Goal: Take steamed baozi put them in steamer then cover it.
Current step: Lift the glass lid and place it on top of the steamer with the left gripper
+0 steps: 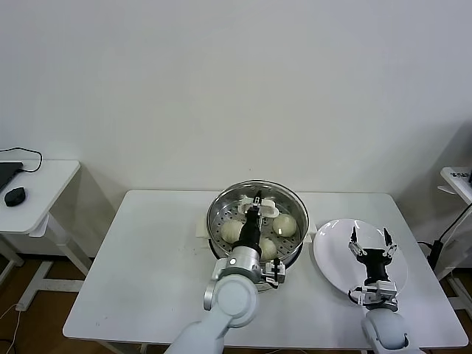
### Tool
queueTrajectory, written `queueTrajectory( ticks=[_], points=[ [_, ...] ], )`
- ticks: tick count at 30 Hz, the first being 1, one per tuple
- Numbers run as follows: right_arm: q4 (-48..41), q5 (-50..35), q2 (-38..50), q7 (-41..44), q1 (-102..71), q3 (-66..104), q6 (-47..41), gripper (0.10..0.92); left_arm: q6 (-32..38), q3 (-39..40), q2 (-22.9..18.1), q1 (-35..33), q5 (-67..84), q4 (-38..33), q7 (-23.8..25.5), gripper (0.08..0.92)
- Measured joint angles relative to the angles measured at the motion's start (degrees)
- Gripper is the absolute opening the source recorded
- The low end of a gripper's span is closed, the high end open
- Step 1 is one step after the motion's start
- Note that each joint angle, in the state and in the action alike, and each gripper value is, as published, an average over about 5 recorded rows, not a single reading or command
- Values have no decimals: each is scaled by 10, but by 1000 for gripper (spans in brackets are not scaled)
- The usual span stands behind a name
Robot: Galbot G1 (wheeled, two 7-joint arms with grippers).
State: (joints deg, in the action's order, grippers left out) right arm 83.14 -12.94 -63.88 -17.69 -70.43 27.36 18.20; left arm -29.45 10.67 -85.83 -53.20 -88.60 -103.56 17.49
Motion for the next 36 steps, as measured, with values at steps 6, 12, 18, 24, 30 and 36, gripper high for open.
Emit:
queueTrajectory(
  ticks=[6, 12, 18, 24, 30, 36],
  points=[
    [-4, 1, -1, 0, 2, 0, 0, 823, 0, -2, -10, -1, -11, 12, 1, 194],
    [-5, 2, 0, 0, 3, 0, 0, 823, -3, -3, -17, -2, -17, 23, -1, 194],
    [-5, 2, 0, 0, 4, 1, 1, 823, -3, -5, -18, -1, -21, 33, -4, 194],
    [-6, 2, 0, 0, 4, 1, 2, 823, -1, -8, -20, 0, -23, 40, -9, 194],
    [-6, 2, 1, 0, 7, 2, 2, 823, -1, -8, -23, 0, -24, 44, -10, 194],
    [-7, 2, 1, 0, 8, 3, 2, 823, -2, -9, -23, -1, -24, 47, -11, 194]
  ],
)
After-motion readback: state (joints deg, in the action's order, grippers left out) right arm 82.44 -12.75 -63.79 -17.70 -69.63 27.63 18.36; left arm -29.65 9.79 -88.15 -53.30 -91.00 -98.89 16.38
